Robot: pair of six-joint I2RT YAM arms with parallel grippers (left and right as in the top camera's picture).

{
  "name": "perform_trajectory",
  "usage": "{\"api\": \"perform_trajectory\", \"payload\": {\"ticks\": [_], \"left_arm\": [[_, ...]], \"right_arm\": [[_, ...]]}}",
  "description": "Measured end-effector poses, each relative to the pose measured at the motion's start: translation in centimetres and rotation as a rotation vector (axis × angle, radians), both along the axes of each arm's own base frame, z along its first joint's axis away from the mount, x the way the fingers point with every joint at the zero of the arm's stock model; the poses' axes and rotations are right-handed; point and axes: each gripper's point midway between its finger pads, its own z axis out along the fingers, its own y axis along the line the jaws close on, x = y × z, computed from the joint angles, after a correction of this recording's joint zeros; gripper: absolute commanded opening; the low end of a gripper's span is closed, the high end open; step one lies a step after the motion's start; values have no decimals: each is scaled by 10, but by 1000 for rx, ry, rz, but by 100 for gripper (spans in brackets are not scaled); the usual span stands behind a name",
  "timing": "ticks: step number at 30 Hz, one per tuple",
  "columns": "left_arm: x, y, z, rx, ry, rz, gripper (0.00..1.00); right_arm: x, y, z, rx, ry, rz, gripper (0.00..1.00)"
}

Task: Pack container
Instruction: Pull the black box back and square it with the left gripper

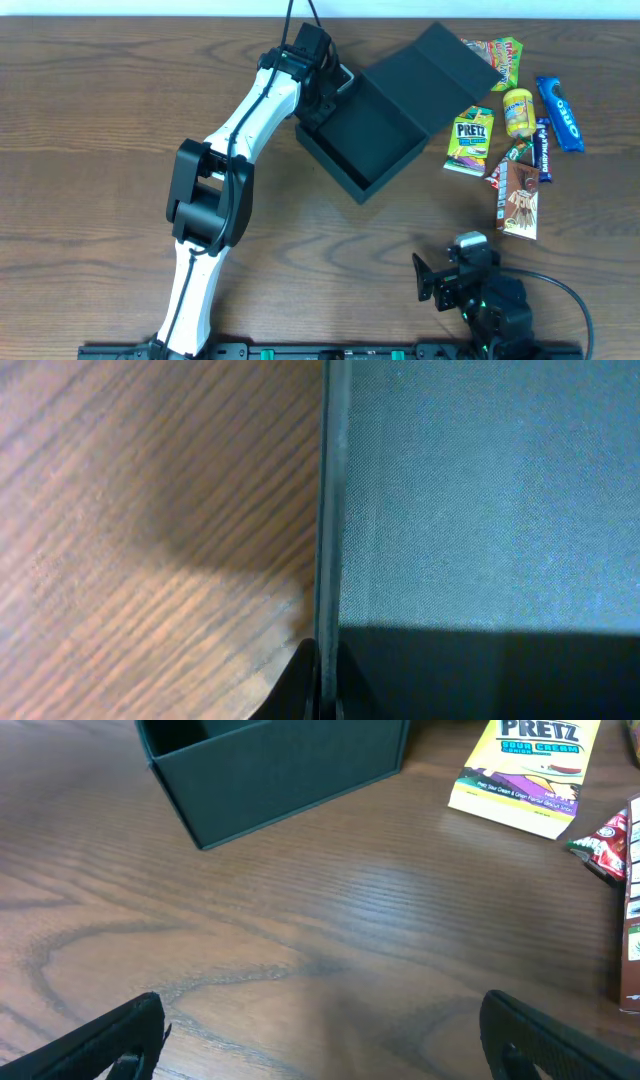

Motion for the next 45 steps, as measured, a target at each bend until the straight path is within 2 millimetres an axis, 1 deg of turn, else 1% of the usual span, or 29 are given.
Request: {"api": "perform_trajectory", "payload": {"ticks": [3, 6, 9, 13, 14, 16, 18, 22, 23, 24, 25, 29, 33, 35, 37, 39, 42, 45], "left_arm": [[-10, 5, 1, 9, 47, 36, 6], [-19, 10, 9, 17, 79, 89, 6], [-31, 21, 29, 37, 101, 178, 6], [-41, 32, 71, 15, 82, 294, 6], [-45, 35, 79, 11, 88, 324, 6], [-56, 41, 86, 17, 122, 394, 6], [-64, 45, 84, 26, 161, 450, 6], [-76, 49, 69, 50, 229, 532, 6], [-79, 51, 66, 56, 242, 547, 15], [-82, 52, 61, 62, 259, 563, 36], [-84, 52, 59, 65, 268, 570, 43], [-94, 52, 50, 65, 321, 600, 41], [-98, 48, 49, 45, 347, 607, 40], [-98, 47, 49, 39, 352, 611, 36], [-97, 45, 49, 32, 351, 614, 36], [-94, 46, 49, 33, 339, 624, 40], [-86, 50, 49, 43, 294, 649, 41], [-77, 54, 49, 55, 246, 664, 45]], "right_arm": [[0, 0, 0, 0, 0, 0, 99], [0, 0, 0, 0, 0, 0, 99], [0, 0, 0, 0, 0, 0, 99], [0, 0, 0, 0, 0, 0, 99], [0, 0, 0, 0, 0, 0, 99], [0, 0, 0, 0, 0, 0, 99], [0, 0, 0, 0, 0, 0, 99], [0, 0, 0, 0, 0, 0, 99], [0, 0, 0, 0, 0, 0, 99], [0, 0, 0, 0, 0, 0, 99], [0, 0, 0, 0, 0, 0, 99], [0, 0, 0, 0, 0, 0, 99], [0, 0, 0, 0, 0, 0, 99], [0, 0, 0, 0, 0, 0, 99], [0, 0, 0, 0, 0, 0, 99], [0, 0, 0, 0, 0, 0, 99], [0, 0, 0, 0, 0, 0, 99], [0, 0, 0, 0, 0, 0, 99]]}}
